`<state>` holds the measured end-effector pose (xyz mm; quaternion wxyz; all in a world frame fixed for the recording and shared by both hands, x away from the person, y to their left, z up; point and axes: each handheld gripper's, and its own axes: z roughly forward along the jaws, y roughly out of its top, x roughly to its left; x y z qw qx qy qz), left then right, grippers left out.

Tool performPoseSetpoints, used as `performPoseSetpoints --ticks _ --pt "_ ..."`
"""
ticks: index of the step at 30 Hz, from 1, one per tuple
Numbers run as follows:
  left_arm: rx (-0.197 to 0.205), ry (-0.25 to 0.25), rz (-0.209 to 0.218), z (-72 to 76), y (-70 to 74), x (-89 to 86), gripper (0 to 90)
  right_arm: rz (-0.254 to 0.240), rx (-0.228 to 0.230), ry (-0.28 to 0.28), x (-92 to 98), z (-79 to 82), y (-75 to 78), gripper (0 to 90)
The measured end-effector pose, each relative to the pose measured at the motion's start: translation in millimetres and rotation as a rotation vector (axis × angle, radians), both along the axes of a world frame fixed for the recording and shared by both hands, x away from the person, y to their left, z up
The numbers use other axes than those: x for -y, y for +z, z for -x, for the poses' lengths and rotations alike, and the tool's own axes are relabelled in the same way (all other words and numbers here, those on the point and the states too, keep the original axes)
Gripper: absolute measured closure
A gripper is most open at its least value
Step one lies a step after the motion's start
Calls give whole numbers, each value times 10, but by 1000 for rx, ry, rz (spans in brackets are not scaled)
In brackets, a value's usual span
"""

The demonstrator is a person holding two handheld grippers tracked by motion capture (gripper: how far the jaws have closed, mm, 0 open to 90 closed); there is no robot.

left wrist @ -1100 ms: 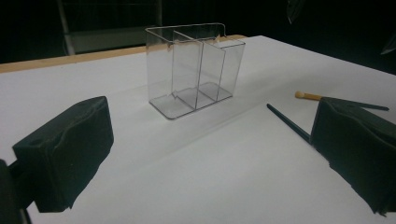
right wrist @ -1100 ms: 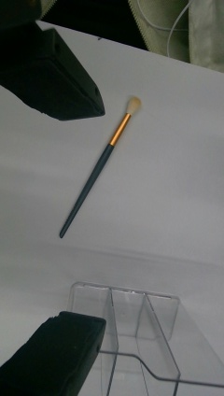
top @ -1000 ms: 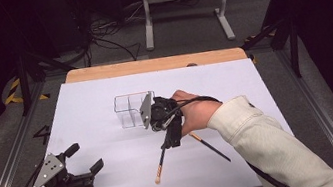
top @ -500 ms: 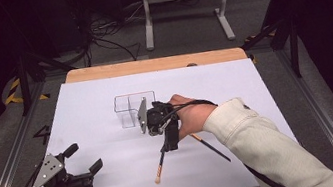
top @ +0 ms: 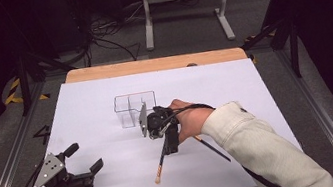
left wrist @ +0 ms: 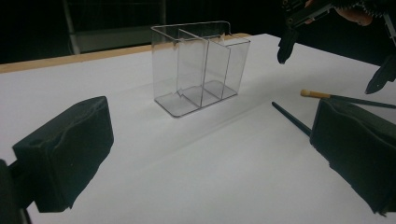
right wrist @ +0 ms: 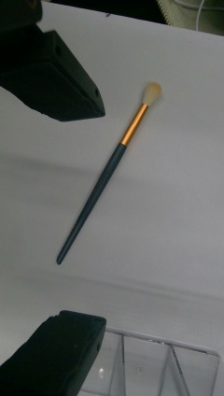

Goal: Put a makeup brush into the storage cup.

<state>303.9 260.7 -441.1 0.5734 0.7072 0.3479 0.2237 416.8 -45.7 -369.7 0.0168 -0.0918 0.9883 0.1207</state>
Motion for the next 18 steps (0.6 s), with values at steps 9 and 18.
performPoseSetpoints --ticks 9,18 --pt "10 12 -3 3 -3 6 3 -16 -12 -5 -7 -26 -125 25" --pt "16 15 -5 1 -3 0 3 -3 -25 -2 -38 -25 -240 25"
